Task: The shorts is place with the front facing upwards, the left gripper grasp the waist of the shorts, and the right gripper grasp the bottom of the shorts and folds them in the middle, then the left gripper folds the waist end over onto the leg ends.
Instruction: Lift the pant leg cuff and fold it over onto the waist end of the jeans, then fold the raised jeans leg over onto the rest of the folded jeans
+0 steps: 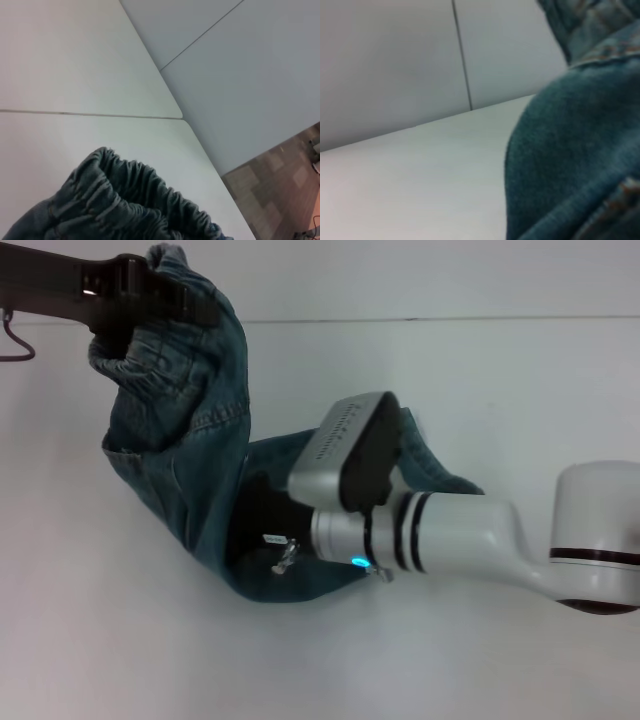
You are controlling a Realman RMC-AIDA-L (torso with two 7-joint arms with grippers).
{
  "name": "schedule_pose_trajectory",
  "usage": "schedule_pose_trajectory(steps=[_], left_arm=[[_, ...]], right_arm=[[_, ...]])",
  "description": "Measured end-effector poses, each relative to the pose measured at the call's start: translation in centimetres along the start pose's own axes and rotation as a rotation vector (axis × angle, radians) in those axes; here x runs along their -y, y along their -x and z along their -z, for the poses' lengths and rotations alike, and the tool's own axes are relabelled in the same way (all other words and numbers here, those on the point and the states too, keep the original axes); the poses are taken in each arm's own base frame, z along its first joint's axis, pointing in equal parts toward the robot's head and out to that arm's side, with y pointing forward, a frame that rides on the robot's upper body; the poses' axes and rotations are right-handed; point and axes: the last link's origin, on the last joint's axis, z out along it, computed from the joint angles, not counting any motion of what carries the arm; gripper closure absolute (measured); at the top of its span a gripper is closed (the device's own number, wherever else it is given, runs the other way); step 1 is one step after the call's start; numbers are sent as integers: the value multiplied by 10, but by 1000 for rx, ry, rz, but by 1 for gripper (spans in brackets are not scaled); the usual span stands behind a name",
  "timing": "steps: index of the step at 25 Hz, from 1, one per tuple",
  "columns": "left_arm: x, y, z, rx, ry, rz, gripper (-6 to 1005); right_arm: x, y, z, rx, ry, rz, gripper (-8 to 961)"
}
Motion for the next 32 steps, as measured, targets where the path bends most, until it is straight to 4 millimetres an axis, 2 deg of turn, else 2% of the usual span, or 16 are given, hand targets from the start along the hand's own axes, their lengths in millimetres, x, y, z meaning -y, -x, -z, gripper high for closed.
schedule_pose_trajectory(steps=[3,9,17,22,28,29,30,32], left_arm=[[2,2,-1,1,-6,6,880],[6,7,-4,1,-8,22,881],[10,11,-12,21,-13,31,880],[10,15,-21,32,-4,34,882],[5,21,-49,69,4,24,876],[3,22,-56,70,7,20,874],[1,22,-62,73,8,15,871],[-3,23,-74,84,9,1,866]], right_arm=[[-4,1,-3,-12,1,14,932],[1,-5,-1,-30,-29,0,932],[37,-19,22,-7,-181,-96,927],[65,-27,41,20,-299,-156,925],[106,-18,76,205,-469,-270,923],[113,-15,86,265,-506,-298,923],[125,-12,105,383,-574,-344,923],[133,-9,123,489,-634,-374,922]])
